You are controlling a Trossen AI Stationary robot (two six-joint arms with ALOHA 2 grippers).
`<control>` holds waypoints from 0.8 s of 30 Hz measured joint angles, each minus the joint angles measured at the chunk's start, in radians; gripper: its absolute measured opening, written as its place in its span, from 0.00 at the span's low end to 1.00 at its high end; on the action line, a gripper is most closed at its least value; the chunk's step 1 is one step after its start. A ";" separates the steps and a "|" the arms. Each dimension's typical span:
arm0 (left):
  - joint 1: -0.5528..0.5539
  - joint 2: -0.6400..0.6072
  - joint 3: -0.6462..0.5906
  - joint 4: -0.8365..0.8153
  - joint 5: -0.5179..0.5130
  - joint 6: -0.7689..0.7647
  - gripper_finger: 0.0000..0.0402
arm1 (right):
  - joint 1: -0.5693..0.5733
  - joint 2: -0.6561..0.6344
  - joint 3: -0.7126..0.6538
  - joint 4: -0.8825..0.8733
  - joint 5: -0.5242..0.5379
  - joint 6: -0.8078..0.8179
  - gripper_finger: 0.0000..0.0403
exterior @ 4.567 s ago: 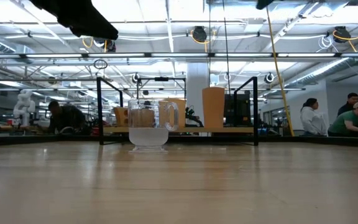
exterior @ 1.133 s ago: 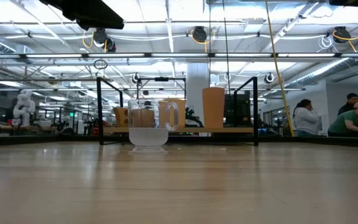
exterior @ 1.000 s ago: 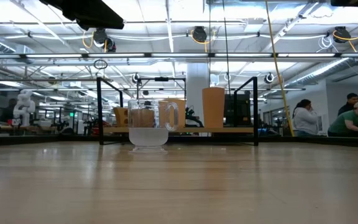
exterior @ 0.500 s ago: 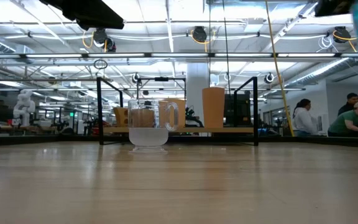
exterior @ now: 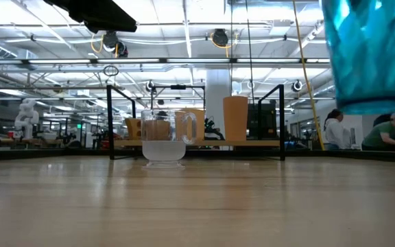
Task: Stack small to large cups/mugs on shelf
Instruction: Put the blue glass cup on the shelf
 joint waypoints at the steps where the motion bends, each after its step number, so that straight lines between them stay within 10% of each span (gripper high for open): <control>1: 0.000 0.000 0.000 0.000 0.000 0.000 0.32 | -0.016 0.000 0.014 -0.015 0.000 -0.003 0.00; 24: 0.000 0.000 0.000 0.000 0.000 -0.001 0.32 | -0.423 0.000 0.229 -0.063 -0.003 -0.308 0.00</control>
